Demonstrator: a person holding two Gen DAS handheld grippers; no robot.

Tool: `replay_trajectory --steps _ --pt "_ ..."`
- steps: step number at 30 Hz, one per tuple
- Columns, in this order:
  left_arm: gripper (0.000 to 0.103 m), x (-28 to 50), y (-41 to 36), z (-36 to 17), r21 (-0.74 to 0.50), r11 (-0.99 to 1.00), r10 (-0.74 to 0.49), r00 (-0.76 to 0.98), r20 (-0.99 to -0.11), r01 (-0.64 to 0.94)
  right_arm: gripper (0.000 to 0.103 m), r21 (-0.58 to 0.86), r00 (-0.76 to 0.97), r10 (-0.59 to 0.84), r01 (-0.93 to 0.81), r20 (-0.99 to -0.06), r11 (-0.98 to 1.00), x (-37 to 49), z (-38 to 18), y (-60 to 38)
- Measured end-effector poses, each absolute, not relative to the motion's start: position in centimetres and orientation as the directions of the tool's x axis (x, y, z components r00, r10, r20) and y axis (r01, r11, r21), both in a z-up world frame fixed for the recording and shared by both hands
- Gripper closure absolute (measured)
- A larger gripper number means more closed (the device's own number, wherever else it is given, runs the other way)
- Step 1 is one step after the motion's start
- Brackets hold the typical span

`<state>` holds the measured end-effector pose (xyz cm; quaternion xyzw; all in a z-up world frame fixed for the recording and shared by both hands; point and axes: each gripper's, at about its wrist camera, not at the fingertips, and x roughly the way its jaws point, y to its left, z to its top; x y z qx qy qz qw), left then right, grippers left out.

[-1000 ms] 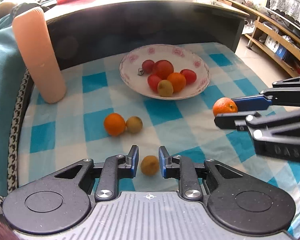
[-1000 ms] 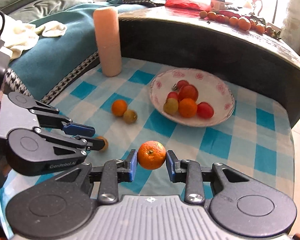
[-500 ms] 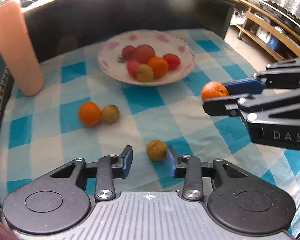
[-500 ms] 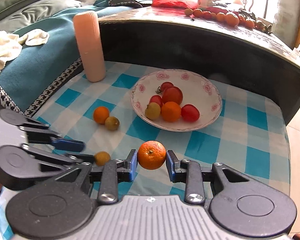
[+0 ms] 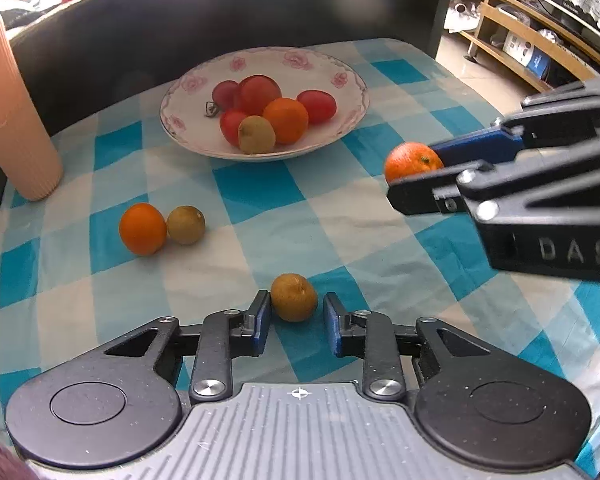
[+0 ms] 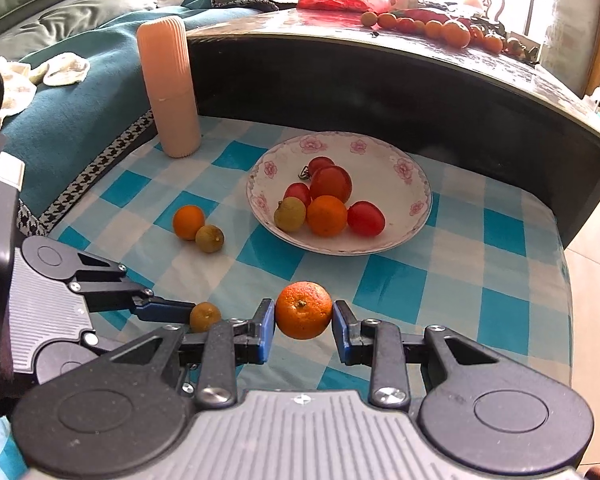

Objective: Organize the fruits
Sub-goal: 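Carry the orange tomato and brown fruit over the white plate with both tools, then open both tools to drop the orange tomato and brown fruit into the plate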

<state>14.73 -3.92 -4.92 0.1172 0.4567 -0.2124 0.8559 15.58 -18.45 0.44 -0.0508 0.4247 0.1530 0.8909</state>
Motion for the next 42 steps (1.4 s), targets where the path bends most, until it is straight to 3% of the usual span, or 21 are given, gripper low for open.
replay_trajectory --steps 17,30,42 --pt "0.071 14.6 -4.4 -2.4 0.017 0.87 -0.291 0.541 -0.789 0.492 0.057 0.03 0.596 0.214 -0.303 -0.774 0.953 15.9 0.4 -19.0" --pt "0.071 19.7 -4.2 0.2 0.005 0.898 -0.296 0.613 -0.733 0.44 0.057 0.017 0.637 0.195 -0.275 -0.745 0.961 18.9 1.4 -19.5" --pt "0.07 24.1 -3.5 -0.4 0.005 0.921 -0.26 0.623 -0.738 0.39 0.057 0.006 0.683 0.167 -0.231 -0.711 0.973 24.7 1.4 -20.1"
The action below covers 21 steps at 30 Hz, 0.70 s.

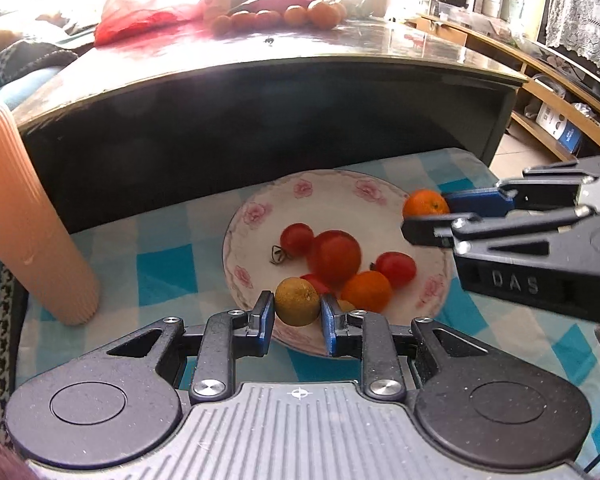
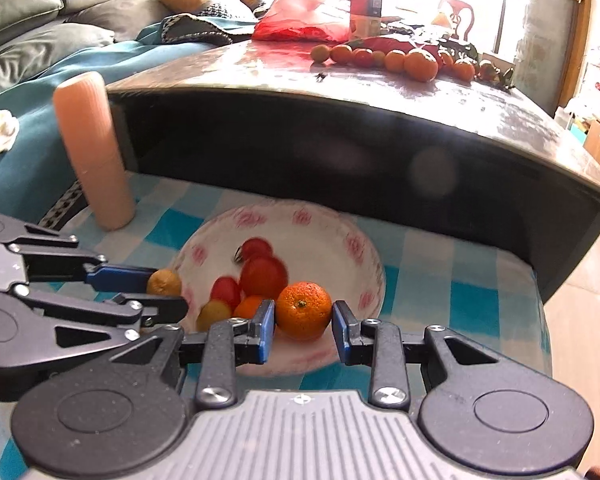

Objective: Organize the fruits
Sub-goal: 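Open both tools to drop the orange tomato and brown fruit into the plate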

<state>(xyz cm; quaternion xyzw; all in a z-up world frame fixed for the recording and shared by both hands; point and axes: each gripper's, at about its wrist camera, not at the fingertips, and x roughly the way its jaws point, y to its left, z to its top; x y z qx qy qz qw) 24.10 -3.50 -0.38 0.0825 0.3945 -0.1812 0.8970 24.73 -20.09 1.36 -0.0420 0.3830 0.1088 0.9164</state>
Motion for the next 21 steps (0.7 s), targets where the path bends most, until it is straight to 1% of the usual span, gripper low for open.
replay_trajectory --steps 6,12,14,21 --pt "0.07 25.2 -3.5 -1.1 0.01 0.924 -0.246 0.618 -0.747 0.381 0.057 0.025 0.7 0.183 -0.229 -0.69 0.973 27.0 0.7 -20.1" --pt "0.069 25.5 -3.3 -1.4 0.006 0.928 -0.241 0.613 -0.752 0.373 0.057 0.03 0.695 0.175 -0.216 -0.697 0.976 28.6 -1.0 -20.5" --pt "0.069 25.5 -3.2 -1.4 0.005 0.929 -0.241 0.614 -0.751 0.371 0.057 0.039 0.688 0.178 -0.213 -0.704 0.976 28.9 -1.3 -20.7" --pt "0.069 25.1 -3.1 -0.5 -0.003 0.93 -0.25 0.626 -0.739 0.367 0.055 0.084 0.697 0.219 -0.223 -0.683 0.971 29.1 -1.1 -20.9"
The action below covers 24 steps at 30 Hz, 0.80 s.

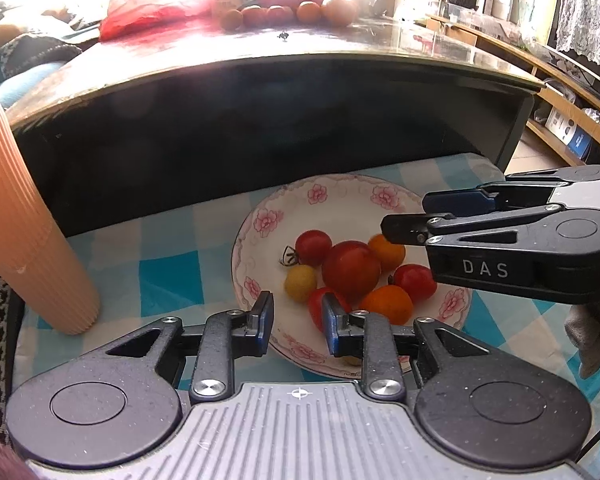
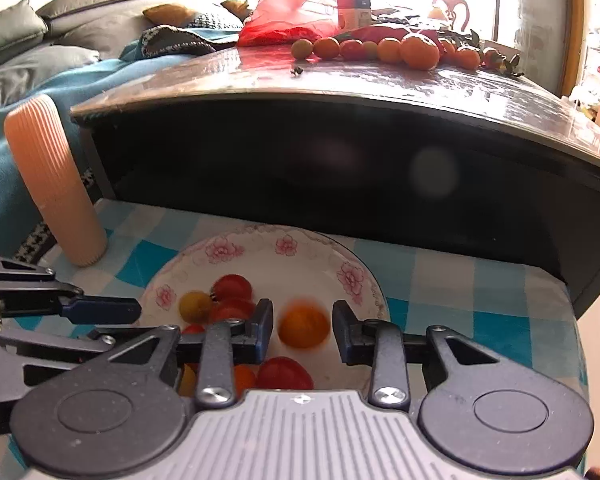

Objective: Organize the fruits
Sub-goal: 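Open both tools to drop the orange tomato and brown fruit into the plate, then withdraw both tools toward the last orange tomato and brown fruit on the cloth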

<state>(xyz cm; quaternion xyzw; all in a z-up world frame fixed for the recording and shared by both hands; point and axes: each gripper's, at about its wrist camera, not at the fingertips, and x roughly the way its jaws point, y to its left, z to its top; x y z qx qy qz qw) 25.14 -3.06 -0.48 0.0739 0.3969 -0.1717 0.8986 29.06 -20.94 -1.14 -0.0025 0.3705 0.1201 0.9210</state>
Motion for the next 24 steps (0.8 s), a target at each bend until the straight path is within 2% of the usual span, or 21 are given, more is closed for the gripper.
replay_trajectory --steps 5,14,24 --pt "0.067 24.9 -2.8 -0.3 -0.006 0.932 -0.249 0.628 -0.737 0.362 0.045 0.09 0.705 0.221 -0.219 -0.674 0.972 28.8 -0.6 -20.8" --pt "0.062 23.8 -2.0 1.3 -0.018 0.935 -0.258 0.646 -0.719 0.353 0.045 0.093 0.727 0.205 -0.192 -0.655 0.977 27.6 1.2 -20.6" --pt "0.055 21.4 1.3 1.7 0.005 0.937 -0.23 0.629 -0.742 0.349 0.045 0.061 0.714 0.267 -0.301 -0.647 0.952 24.6 3.3 -16.6"
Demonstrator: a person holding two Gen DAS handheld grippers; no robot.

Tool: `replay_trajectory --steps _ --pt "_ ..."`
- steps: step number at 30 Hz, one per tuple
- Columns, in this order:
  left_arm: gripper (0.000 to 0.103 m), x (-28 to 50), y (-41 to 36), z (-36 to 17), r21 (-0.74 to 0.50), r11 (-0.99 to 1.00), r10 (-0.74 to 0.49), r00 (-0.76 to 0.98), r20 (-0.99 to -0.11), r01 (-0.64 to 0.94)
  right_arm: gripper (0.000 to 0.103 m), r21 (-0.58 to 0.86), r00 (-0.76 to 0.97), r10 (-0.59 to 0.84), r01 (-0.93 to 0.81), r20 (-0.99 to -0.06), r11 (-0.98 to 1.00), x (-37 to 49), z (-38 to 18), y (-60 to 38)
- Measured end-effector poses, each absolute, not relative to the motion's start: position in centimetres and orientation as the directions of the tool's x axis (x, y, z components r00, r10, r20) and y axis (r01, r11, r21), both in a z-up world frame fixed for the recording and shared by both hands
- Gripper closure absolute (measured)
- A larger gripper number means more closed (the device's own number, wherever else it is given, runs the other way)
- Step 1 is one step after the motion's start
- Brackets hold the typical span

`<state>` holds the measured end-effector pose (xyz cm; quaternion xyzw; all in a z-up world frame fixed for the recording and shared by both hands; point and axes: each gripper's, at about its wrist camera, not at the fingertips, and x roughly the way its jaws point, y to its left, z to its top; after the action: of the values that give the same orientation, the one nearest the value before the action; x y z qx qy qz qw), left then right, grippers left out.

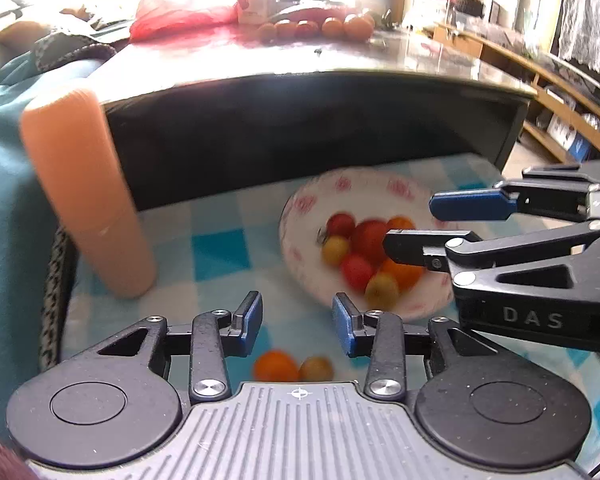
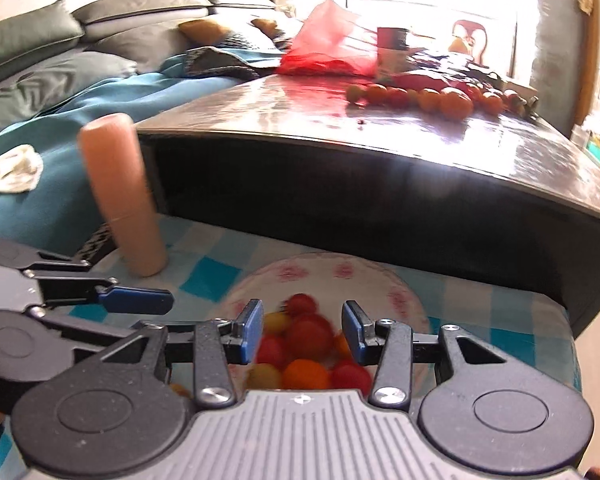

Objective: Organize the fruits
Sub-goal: 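Withdraw both tools toward the last orange tomato and brown fruit on the cloth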

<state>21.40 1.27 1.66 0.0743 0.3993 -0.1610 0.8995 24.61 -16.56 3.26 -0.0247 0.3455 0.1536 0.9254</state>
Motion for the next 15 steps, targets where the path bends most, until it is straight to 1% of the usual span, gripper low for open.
replay_trajectory --steps 6,15 --pt "0.054 20.2 3.6 1.1 0.031 0.936 -0.2 0.606 -0.77 0.35 0.045 0.051 0.677 0.318 -0.384 -0.664 0.922 22.5 3.2 -14.2" --pt "0.052 20.1 6.8 0.3 0.005 0.946 -0.196 0.584 -0.788 0.325 0.045 0.053 0.569 0.373 -0.498 -0.733 0.865 20.6 -0.1 -11.5"
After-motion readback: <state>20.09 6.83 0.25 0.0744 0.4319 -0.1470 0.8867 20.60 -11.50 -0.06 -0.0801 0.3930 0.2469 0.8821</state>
